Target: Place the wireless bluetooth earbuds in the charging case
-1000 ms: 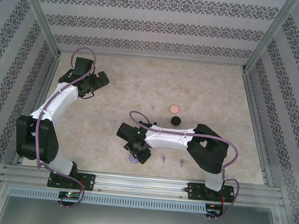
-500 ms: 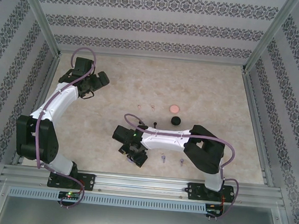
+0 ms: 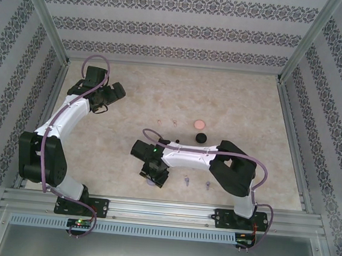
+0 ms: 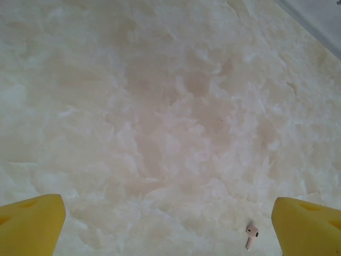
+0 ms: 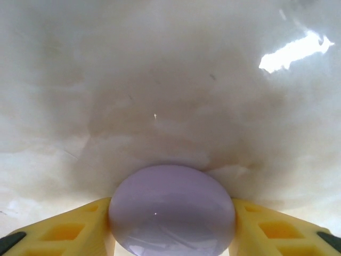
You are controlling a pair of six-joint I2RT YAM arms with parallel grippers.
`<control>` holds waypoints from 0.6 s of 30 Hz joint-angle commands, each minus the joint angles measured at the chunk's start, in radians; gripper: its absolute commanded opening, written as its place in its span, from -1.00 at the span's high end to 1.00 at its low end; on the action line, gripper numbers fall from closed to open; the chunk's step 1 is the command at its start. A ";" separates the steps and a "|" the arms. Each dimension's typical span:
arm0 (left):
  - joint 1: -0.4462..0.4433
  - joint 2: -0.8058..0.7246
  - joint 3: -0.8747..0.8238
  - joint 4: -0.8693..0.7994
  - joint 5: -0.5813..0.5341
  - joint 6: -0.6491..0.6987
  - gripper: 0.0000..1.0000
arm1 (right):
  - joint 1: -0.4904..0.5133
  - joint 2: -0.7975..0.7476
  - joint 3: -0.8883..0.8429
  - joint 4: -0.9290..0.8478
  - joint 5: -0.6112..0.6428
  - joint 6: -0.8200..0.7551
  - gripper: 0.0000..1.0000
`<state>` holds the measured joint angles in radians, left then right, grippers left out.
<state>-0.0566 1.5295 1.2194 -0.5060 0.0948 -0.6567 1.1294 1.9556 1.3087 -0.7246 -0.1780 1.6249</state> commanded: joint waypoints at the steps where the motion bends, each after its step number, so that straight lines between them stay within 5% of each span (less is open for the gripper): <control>1: 0.012 -0.030 -0.015 0.020 0.007 -0.017 -0.99 | -0.040 0.030 0.047 -0.020 0.029 -0.143 0.04; 11: 0.012 -0.078 -0.038 0.008 0.010 -0.009 -0.99 | -0.181 0.120 0.261 -0.292 0.074 -0.732 0.03; 18: 0.013 -0.104 -0.070 0.018 0.032 -0.032 -0.99 | -0.210 0.195 0.328 -0.403 0.134 -0.909 -0.04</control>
<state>-0.0566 1.4521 1.1687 -0.5022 0.1081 -0.6643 0.9134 2.1147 1.6062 -1.0225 -0.0891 0.8520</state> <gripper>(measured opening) 0.993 0.520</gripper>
